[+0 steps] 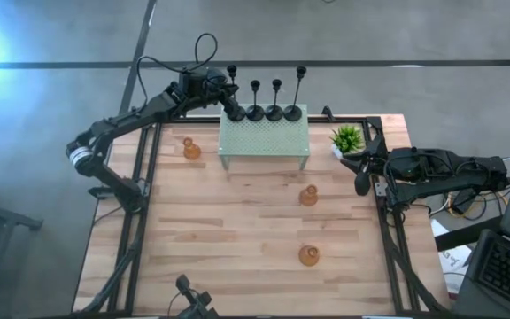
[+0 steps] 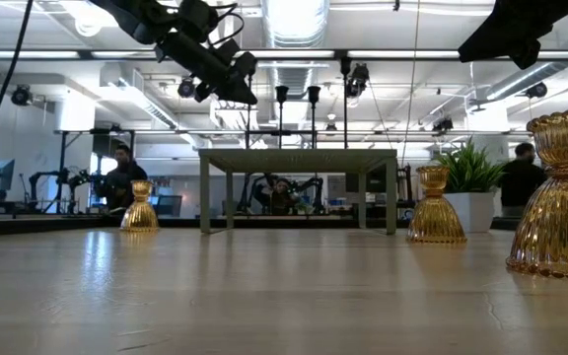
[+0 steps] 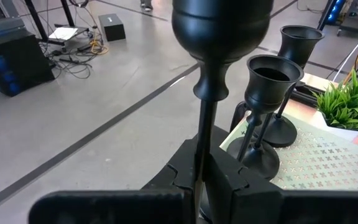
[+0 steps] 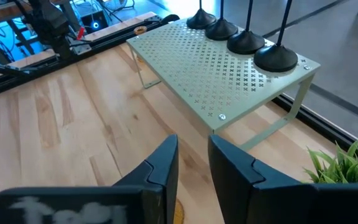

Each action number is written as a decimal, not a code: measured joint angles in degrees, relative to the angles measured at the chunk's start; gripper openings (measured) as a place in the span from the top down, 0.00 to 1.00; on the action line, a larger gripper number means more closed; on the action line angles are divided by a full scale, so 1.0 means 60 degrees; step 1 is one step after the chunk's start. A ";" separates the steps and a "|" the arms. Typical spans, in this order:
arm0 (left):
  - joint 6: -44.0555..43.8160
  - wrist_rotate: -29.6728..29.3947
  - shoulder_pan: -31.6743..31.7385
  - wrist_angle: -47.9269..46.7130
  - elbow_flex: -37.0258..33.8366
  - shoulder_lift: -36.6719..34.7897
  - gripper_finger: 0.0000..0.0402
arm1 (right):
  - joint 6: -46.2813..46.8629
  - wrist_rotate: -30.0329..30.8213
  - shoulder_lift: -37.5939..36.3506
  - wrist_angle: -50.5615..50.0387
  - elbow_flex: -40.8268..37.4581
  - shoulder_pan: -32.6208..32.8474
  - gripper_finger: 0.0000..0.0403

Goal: Pick & Place candle stick holders
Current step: Put the black candle holder on the shelf aligned with the other black candle holders

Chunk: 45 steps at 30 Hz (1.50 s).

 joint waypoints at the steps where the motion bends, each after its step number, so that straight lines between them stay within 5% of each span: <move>1: 0.0024 0.0010 0.0000 -0.0007 0.0000 0.0000 0.96 | 0.0002 0.0000 0.0000 0.0000 0.0001 -0.0001 0.79; 26: 0.0218 0.0008 0.0071 -0.0325 -0.0029 0.0011 0.79 | 0.0003 0.0000 0.0000 -0.0004 0.0000 0.0000 0.83; 45: 0.0094 0.0234 0.0277 -0.0388 -0.0029 0.0003 0.40 | 0.0003 0.0000 0.0000 0.0000 0.0004 -0.0003 0.77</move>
